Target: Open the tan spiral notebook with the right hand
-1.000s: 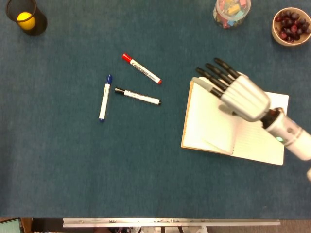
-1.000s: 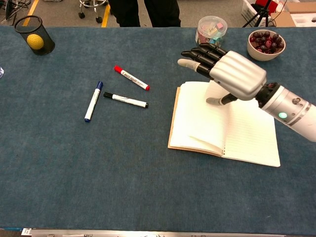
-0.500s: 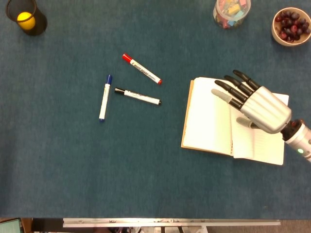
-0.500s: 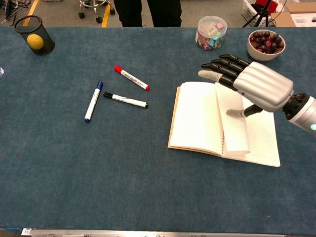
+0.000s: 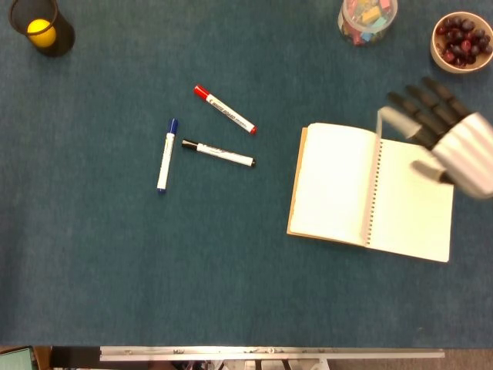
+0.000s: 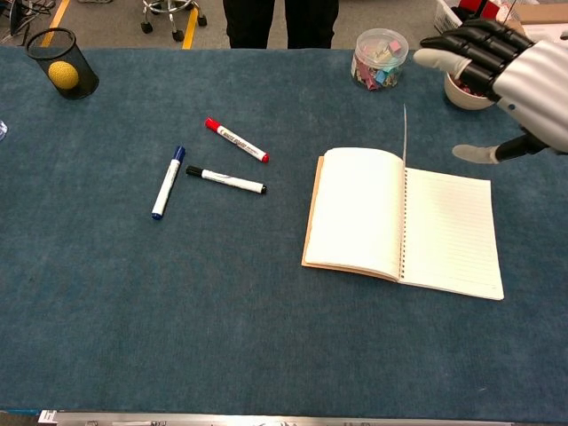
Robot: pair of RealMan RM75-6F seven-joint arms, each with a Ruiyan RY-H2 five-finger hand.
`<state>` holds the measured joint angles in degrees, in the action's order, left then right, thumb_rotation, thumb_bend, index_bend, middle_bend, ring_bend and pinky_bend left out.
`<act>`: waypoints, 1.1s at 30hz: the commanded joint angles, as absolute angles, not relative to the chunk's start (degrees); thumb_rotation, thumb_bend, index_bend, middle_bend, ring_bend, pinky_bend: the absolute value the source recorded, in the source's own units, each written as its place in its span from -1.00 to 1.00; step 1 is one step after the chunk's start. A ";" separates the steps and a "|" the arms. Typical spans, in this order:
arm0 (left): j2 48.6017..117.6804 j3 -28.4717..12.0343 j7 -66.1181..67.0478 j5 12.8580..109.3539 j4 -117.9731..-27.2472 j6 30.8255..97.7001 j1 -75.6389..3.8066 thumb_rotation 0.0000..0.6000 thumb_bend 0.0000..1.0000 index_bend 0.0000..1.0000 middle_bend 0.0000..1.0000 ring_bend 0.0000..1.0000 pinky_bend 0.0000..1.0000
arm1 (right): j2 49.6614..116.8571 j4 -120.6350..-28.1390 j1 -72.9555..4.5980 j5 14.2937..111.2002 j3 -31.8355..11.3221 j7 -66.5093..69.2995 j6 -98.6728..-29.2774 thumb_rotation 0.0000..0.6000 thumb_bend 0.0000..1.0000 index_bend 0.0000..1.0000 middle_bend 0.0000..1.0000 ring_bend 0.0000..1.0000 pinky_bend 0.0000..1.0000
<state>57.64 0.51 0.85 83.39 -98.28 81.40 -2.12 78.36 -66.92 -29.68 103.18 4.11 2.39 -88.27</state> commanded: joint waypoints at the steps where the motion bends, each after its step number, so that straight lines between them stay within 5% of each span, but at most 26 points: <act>1: 57.65 0.53 0.87 83.34 -98.29 81.28 -2.17 1.00 -0.03 -0.81 -0.84 -0.94 -0.89 | 76.11 -68.22 -28.04 101.61 3.59 2.10 -88.50 1.00 -0.71 -0.99 -0.84 -1.00 -0.96; 9: 58.05 0.62 1.06 83.29 -98.19 80.91 -2.38 1.00 -0.03 -0.80 -0.84 -0.94 -0.89 | 76.42 -66.40 -26.16 102.48 5.65 1.42 -86.09 1.00 -0.71 -0.98 -0.83 -1.00 -0.96; 33: 57.34 1.18 -0.28 83.60 -97.85 82.13 -1.37 1.00 -0.03 -0.80 -0.84 -0.94 -0.89 | 96.14 -55.64 -35.37 100.88 2.56 -6.14 -67.38 1.00 -0.72 -0.98 -0.84 -1.00 -0.96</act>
<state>57.36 1.17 -0.26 83.59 -97.87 82.12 -1.39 95.41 -56.21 -34.96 100.96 2.76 -5.70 -67.80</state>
